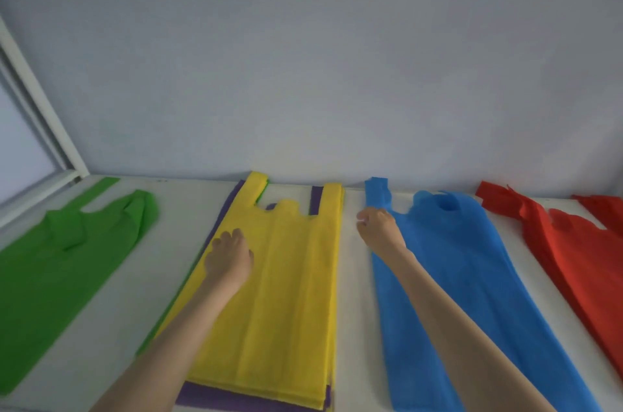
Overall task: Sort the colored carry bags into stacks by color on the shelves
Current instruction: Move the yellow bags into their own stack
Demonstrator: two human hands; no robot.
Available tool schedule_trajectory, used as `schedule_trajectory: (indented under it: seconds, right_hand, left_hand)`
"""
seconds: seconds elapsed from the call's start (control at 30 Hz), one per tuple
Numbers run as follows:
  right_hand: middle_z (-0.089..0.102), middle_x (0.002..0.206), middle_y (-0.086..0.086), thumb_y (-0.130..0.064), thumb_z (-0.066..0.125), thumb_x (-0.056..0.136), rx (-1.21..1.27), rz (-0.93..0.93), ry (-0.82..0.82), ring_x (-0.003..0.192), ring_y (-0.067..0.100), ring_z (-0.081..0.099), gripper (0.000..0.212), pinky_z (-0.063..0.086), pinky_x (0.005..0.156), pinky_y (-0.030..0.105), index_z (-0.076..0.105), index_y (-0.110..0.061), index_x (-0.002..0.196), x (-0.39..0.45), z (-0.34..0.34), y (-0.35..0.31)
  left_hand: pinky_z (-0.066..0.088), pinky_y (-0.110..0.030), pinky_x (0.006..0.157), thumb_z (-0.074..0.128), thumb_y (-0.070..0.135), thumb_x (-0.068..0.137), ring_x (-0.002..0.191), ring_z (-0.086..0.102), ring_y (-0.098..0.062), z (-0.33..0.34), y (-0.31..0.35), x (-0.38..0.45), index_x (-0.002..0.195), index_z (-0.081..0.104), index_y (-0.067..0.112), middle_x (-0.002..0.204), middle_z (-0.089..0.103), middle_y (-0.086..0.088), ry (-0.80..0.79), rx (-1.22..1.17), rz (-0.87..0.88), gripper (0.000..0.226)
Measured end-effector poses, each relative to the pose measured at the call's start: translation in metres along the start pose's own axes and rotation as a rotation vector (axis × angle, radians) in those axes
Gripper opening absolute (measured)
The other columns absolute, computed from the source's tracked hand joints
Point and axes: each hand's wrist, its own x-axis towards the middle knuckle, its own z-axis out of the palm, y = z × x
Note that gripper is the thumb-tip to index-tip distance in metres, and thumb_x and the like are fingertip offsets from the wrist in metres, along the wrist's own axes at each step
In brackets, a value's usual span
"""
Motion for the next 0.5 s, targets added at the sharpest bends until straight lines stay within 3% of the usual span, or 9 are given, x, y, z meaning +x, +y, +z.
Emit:
schedule_trajectory:
  seconds: [0.17,0.3,0.37,0.5]
  right_hand:
    - [0.050,0.105,0.012,-0.018,0.042,0.093,0.043,0.246,-0.118,0.095,0.025,0.050,0.035,0.041,0.074,0.032,0.048,0.002,0.121,-0.010,0.051,-0.025]
    - [0.047,0.103,0.012,-0.021,0.042,0.095,0.179,0.443,-0.099,0.087,0.021,0.046,0.040,0.040,0.061,0.027,0.043,0.003,0.126,-0.016,0.070,-0.027]
    - [0.049,0.100,0.012,-0.020,0.044,0.094,0.240,0.456,-0.026,0.085,0.022,0.048,0.038,0.040,0.063,0.028,0.048,0.005,0.123,-0.016,0.074,-0.030]
    - [0.052,0.121,0.016,-0.012,0.048,0.091,0.197,0.340,0.133,0.102,0.027,0.052,0.033,0.040,0.078,0.031,0.050,0.001,0.121,-0.017,0.077,-0.043]
  left_hand:
    - [0.039,-0.039,0.102,0.041,0.031,0.098,0.129,0.038,-0.030,0.009,-0.063,0.011,0.138,0.031,0.003,0.138,0.036,-0.015,-0.163,0.062,0.019,0.050]
    - [0.042,-0.037,0.099,0.043,0.035,0.097,0.127,0.039,-0.028,0.015,-0.077,0.011,0.137,0.031,0.005,0.136,0.035,-0.013,-0.172,0.041,0.094,0.051]
    - [0.043,-0.036,0.098,0.044,0.033,0.097,0.126,0.040,-0.027,0.015,-0.077,0.013,0.136,0.032,0.006,0.136,0.035,-0.012,-0.172,0.020,0.110,0.049]
    - [0.044,-0.035,0.097,0.045,0.032,0.096,0.124,0.042,-0.026,0.017,-0.077,0.016,0.132,0.036,0.007,0.134,0.038,-0.011,-0.162,-0.017,0.130,0.044]
